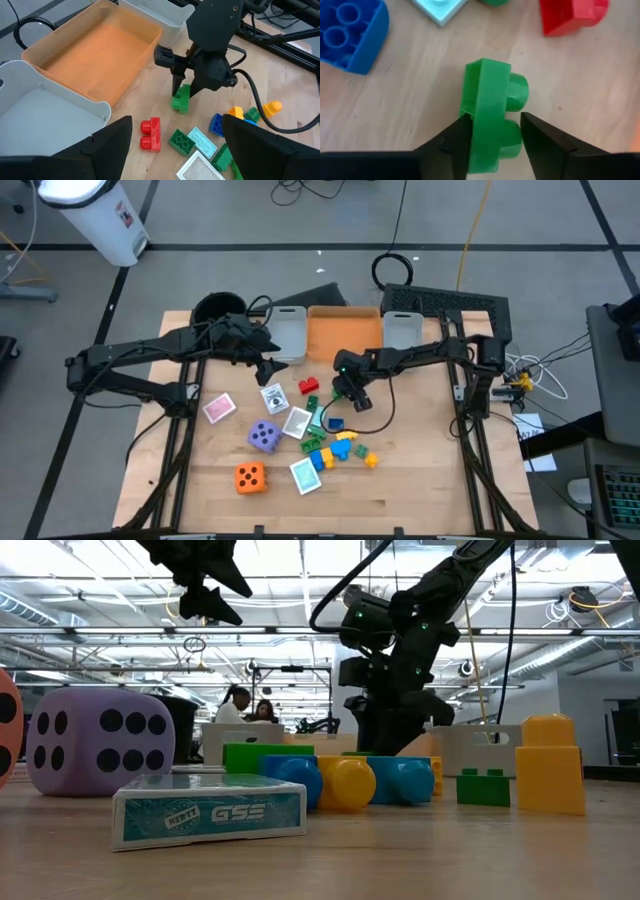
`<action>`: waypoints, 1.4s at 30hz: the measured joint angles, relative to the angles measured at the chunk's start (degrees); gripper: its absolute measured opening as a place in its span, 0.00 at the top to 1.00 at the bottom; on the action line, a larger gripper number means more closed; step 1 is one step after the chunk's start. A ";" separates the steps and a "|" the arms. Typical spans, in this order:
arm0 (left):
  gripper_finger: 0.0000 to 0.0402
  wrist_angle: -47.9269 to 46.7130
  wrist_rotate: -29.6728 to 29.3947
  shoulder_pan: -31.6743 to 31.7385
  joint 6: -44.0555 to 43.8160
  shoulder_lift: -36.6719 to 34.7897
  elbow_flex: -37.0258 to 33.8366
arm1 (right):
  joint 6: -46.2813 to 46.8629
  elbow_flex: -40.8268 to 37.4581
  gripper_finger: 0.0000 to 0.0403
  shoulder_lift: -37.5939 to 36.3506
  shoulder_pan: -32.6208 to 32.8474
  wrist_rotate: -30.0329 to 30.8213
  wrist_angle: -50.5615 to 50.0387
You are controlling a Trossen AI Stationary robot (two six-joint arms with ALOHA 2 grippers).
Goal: Pick & Place Toys
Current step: Put the top green game piece into the orange bin
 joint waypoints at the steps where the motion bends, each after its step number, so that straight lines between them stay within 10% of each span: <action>1: 0.23 0.00 0.00 0.00 0.00 -0.01 0.00 | 0.25 0.01 0.66 -0.04 -0.05 0.12 0.15; 13: 0.23 0.00 0.00 0.00 -0.07 -0.01 0.00 | 1.86 0.04 0.97 -0.11 -0.10 1.48 2.19; 42: 0.23 0.49 -0.01 -0.02 0.45 0.00 -0.01 | 20.56 0.34 0.98 -10.72 -1.56 -1.45 14.87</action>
